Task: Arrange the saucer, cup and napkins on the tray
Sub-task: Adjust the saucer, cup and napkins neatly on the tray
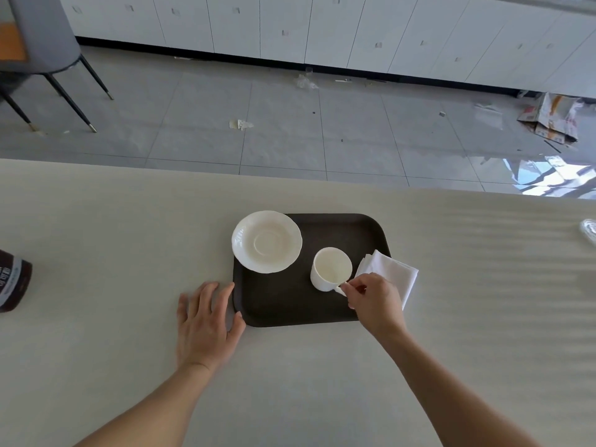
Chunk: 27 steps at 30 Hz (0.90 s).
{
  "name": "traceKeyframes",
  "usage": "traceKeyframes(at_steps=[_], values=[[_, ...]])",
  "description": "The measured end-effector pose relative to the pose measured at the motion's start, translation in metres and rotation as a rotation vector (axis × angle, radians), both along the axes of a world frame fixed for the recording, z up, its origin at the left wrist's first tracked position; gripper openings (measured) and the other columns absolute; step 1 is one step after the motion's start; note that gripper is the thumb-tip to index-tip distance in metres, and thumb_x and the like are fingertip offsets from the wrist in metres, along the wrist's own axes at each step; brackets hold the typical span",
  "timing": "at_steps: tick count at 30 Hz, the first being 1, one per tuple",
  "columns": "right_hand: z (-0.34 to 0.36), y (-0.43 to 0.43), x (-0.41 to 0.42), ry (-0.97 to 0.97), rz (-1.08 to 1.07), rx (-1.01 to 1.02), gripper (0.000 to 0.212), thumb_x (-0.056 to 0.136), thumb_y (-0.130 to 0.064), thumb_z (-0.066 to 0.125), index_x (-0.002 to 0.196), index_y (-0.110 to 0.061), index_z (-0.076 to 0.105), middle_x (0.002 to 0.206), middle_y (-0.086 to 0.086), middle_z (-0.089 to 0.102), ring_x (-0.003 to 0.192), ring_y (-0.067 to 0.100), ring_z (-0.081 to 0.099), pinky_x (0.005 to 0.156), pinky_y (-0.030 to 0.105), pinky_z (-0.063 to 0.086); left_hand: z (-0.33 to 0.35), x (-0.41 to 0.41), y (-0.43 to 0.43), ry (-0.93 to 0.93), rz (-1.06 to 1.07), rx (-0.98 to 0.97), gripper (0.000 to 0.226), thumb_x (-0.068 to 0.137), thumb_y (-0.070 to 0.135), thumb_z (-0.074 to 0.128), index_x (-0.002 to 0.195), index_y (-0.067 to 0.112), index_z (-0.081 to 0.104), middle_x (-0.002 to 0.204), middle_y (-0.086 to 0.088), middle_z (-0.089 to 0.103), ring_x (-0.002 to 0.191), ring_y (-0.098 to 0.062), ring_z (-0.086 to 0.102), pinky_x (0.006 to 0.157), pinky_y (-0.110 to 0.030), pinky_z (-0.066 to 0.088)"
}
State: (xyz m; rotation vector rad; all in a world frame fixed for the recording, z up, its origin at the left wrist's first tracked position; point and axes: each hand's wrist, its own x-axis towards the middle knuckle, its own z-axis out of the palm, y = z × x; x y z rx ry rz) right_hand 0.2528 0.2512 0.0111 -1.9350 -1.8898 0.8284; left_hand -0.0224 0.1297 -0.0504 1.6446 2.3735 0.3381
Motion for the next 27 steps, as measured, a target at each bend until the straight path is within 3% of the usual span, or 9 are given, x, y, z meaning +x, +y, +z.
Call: traceKeyframes(at_steps=[9, 15, 27], values=[[0.003, 0.022, -0.025, 0.112, -0.182, -0.057, 0.028, 0.094, -0.033, 0.068, 0.074, -0.014, 0.069, 0.065, 0.001, 0.070, 0.068, 0.018, 0.067, 0.062, 0.030, 0.050, 0.000, 0.000, 0.000, 0.004, 0.003, -0.009, 0.064, 0.081, 0.049, 0.036, 0.135, 0.020, 0.053, 0.137, -0.010, 0.051, 0.130, -0.032, 0.046, 0.118, -0.057, 0.021], [0.003, 0.033, -0.039, 0.156, -0.249, -0.076, 0.028, 0.094, -0.033, 0.066, 0.074, -0.014, 0.067, 0.068, 0.003, 0.072, 0.072, 0.019, 0.069, 0.070, 0.035, 0.056, -0.002, -0.001, 0.001, 0.002, -0.002, 0.005, 0.062, 0.081, 0.048, 0.038, 0.135, 0.020, 0.053, 0.136, -0.009, 0.051, 0.129, -0.031, 0.047, 0.117, -0.057, 0.022], [-0.002, 0.041, -0.056, 0.136, -0.293, -0.063, 0.030, 0.092, -0.041, 0.068, 0.073, -0.018, 0.064, 0.063, -0.003, 0.071, 0.068, 0.014, 0.067, 0.064, 0.032, 0.055, -0.004, -0.002, 0.001, 0.002, -0.007, 0.014, 0.060, 0.082, 0.047, 0.040, 0.134, 0.020, 0.052, 0.136, -0.009, 0.051, 0.129, -0.031, 0.046, 0.116, -0.058, 0.024]])
